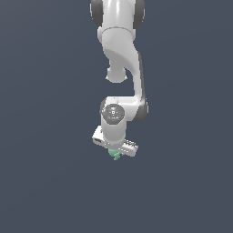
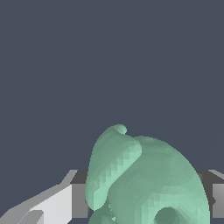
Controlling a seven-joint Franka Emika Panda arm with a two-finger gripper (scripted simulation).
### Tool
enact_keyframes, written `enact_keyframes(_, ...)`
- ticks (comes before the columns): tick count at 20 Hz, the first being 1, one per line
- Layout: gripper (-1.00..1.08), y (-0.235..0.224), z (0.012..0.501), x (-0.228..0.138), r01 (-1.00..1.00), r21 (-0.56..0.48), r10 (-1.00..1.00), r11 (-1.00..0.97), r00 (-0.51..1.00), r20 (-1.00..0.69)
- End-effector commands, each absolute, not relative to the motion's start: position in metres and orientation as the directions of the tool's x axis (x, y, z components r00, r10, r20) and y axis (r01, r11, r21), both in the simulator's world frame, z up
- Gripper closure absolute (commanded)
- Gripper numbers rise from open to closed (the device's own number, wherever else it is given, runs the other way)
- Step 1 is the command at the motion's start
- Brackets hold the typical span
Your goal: Pick up the object and move it to a goal position.
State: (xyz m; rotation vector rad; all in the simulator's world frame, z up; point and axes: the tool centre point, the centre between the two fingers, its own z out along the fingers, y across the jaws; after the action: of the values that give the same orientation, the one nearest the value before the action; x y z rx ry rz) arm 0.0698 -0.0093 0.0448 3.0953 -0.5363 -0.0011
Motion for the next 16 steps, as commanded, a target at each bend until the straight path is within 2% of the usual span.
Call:
enact_keyframes(1, 1.08, -0.01, 0.048, 0.07, -0.341, 0.0, -0.341, -0.94, 0.94, 0.001)
enact_keyframes(8, 1.08, -0.014, 0.084, 0.075, -0.403, -0.001, -0.403, -0.915, 0.915, 0.009)
enact_keyframes(16, 1.08, -0.027, 0.169, 0.084, -0.542, -0.004, -0.542, -0.84, 0.84, 0.029)
